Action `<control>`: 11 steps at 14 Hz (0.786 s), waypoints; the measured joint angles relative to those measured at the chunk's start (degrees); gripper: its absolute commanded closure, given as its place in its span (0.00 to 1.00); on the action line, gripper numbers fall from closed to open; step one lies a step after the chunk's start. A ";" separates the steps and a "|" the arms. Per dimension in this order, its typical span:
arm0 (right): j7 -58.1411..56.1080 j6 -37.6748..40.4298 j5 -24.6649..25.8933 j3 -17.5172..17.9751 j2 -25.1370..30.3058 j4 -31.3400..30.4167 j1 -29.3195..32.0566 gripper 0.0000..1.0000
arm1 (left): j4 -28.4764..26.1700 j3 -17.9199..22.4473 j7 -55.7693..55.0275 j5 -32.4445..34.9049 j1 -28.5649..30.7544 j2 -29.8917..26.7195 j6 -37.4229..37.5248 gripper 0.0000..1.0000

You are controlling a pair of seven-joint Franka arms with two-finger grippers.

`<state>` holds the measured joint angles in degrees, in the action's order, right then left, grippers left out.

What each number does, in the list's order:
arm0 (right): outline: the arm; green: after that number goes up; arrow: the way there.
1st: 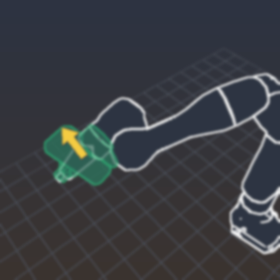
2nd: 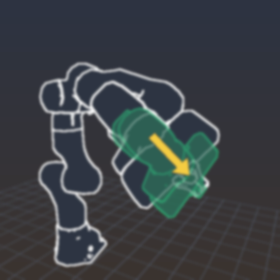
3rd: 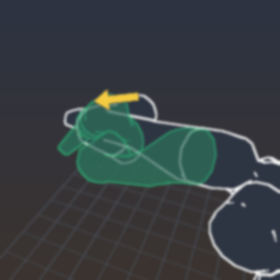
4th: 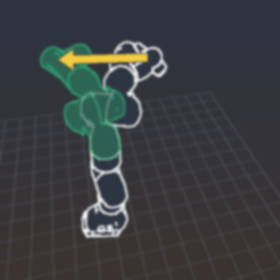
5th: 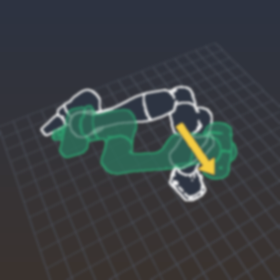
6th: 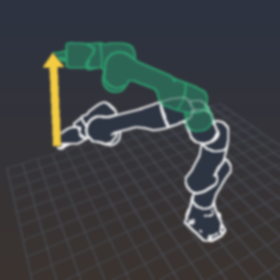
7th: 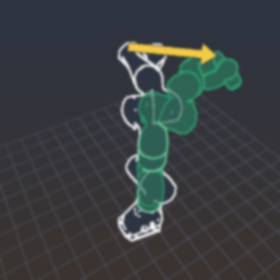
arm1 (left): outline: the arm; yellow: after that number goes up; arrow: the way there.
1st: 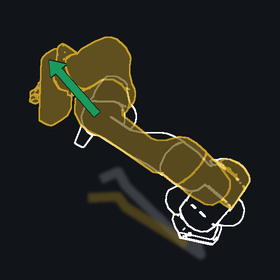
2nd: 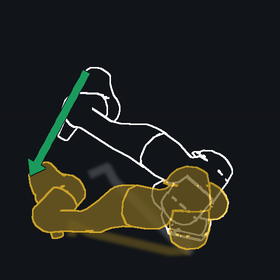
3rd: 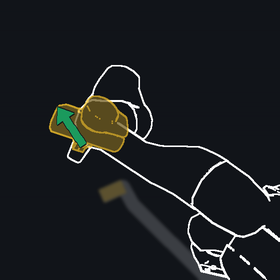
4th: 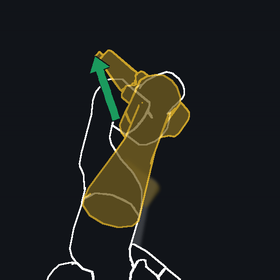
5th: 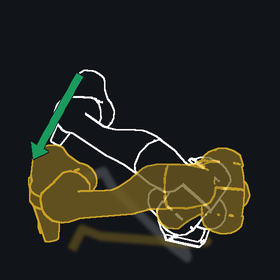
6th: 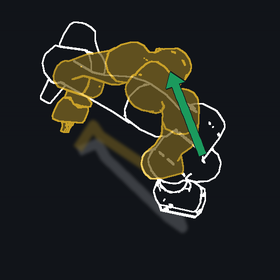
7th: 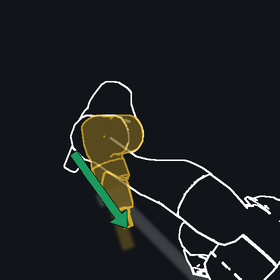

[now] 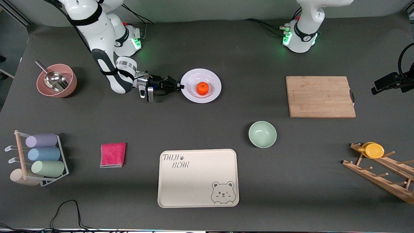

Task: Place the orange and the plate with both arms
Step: 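Move the right gripper to the plate rim and grip it, then carry the plate with the right gripper onto the bear tray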

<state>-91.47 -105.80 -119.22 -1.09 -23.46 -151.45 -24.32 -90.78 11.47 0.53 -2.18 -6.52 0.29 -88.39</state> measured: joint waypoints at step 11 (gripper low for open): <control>31.72 -0.25 15.99 -0.77 20.32 1.97 9.63 1.00 | 0.00 0.02 0.00 0.00 0.04 -0.21 0.00 0.00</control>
<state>-59.75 -106.05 -103.23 -1.86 -3.14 -149.48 -14.70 -90.79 11.49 0.53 -2.18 -6.48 0.08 -88.39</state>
